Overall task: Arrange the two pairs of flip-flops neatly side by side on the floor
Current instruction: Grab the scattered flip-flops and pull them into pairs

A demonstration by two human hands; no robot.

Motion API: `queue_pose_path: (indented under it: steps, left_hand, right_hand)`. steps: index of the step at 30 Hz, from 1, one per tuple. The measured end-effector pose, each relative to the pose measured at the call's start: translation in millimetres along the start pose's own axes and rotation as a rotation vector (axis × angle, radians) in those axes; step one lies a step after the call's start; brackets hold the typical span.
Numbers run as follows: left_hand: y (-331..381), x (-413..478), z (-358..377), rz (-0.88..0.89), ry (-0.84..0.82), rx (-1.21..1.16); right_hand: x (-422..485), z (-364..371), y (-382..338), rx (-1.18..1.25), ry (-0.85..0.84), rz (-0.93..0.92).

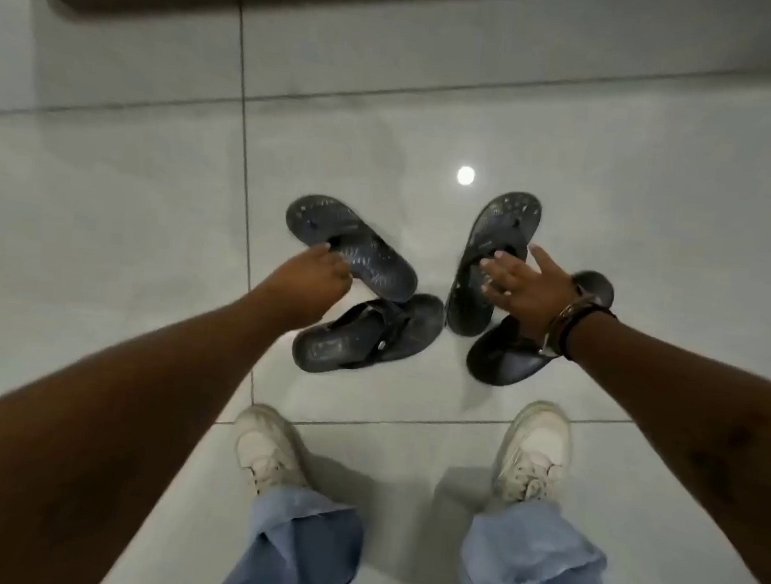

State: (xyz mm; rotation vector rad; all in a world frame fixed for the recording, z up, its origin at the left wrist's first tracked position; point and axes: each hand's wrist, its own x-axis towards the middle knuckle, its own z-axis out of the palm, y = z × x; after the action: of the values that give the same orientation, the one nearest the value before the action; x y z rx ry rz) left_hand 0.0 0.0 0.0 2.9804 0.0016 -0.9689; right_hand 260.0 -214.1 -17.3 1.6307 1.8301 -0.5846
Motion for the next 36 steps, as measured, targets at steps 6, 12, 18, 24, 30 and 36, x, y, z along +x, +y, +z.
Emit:
queue_pose_path:
  steps: [6,12,18,24,30,36]
  left_hand:
    - [-15,46,61,0.077,0.004,0.152]
    - [-20,60,73,0.044,0.079,0.167]
    - [-34,59,72,-0.203,0.012,0.094]
    - [-68,30,55,-0.590,-0.017,-0.124]
    - [-112,4,76,-0.979,0.178,-0.514]
    - [-133,6,105,-1.081,0.220,-0.670]
  right_hand:
    - [59,41,-1,-0.187,0.206,-0.072]
    - [75,48,23,-0.172,0.550,-0.139]
    - [66,23,27,-0.164,0.535,-0.141]
    - [79,-36,17,0.002,0.364,-0.007]
    - [143,-107,-11,0.211,0.283,0.264]
    - [232,-182,-90,0.816,0.375,0.467]
